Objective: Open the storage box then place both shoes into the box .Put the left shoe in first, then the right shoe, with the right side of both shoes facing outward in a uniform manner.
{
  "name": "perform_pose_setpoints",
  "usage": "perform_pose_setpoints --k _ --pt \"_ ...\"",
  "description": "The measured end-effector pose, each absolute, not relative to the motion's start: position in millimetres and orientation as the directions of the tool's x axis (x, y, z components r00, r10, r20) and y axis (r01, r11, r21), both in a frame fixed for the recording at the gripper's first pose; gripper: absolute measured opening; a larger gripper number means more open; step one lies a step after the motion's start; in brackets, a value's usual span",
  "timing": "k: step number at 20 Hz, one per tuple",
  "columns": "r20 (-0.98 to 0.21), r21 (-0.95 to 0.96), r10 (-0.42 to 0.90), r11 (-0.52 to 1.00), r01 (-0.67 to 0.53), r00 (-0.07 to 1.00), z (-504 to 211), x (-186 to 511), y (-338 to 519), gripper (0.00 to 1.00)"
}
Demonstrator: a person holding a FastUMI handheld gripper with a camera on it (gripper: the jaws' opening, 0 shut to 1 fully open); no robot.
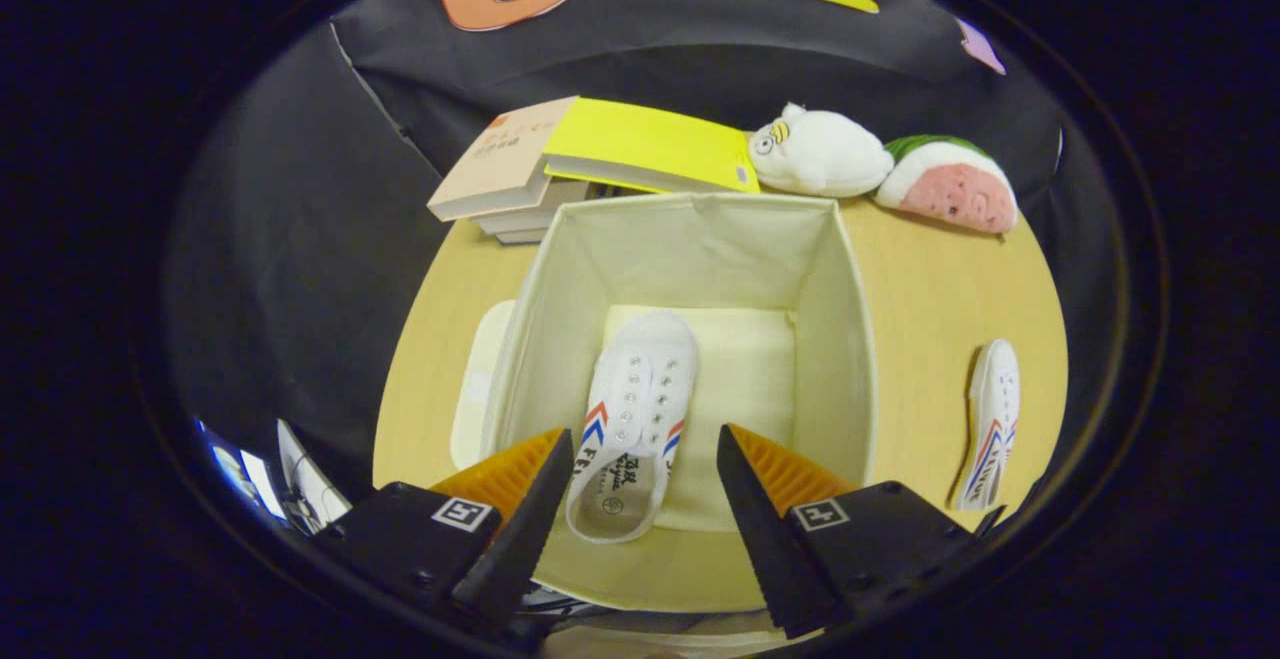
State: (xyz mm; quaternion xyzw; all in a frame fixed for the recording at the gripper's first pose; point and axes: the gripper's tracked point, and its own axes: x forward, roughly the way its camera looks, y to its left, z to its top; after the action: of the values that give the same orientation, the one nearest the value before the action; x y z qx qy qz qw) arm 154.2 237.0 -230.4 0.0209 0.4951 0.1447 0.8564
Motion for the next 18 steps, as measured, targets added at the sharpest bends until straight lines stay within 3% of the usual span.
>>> perform_pose_setpoints --k 5,11,18 --pt "-0.748 0.165 0.264 0.963 -0.215 0.610 -186 151 196 0.94" --pt "-0.689 0.161 0.205 0.979 -0.129 0.695 -171 150 115 0.94" --pt "-0.765 0.129 0.114 0.991 -0.023 0.634 -210 147 5 0.94"
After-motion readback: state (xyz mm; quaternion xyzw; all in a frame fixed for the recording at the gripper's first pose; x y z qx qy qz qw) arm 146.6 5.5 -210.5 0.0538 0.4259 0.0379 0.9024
